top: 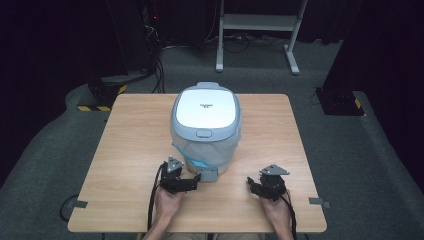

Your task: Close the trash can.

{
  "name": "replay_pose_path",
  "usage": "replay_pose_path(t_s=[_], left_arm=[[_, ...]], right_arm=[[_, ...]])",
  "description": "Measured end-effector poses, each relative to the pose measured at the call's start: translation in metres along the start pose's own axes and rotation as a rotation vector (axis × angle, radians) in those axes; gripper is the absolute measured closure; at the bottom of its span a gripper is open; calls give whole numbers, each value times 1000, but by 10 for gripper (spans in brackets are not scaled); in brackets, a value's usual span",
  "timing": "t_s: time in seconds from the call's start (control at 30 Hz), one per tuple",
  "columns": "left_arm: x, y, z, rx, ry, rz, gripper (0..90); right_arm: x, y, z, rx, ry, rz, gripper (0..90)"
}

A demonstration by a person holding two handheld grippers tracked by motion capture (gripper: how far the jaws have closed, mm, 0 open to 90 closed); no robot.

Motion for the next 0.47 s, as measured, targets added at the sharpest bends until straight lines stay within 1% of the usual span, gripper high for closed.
replay_pose_path(t_s=[0.03,0.07,0.1,0.13,0.17,0.2,0.23,0.27,0.37,0.47], left_arm=[[0,0,0,0,0,0,98],[-1,6,-2,0,8,10,98],[0,17,-7,5,35,43,108],[0,17,-7,5,35,43,113],[1,23,-10,21,55,68,113],[2,34,-16,73,75,137,123],[2,34,-16,73,75,137,129],[2,38,-18,91,75,162,129],[1,44,-18,83,76,171,126],[2,45,-17,75,76,176,126]], right_arm=[[0,0,0,0,0,0,364],[0,0,0,-1,0,0,363],[0,0,0,3,0,0,362],[0,0,0,3,0,0,362],[0,0,0,3,0,0,362],[0,0,0,3,0,0,362],[0,0,0,3,0,0,362],[0,0,0,3,0,0,362],[0,0,0,4,1,0,362],[0,0,0,4,1,0,358]])
Point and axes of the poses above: each handheld gripper's, and its own axes: x roughly forward along the jaws, z roughly out of its top, y roughly to its left, the point moved 6 cm from there along x, roughly forward along the jaws, and after that the axes turned 11 degrees about z, right-handed, at the moved point
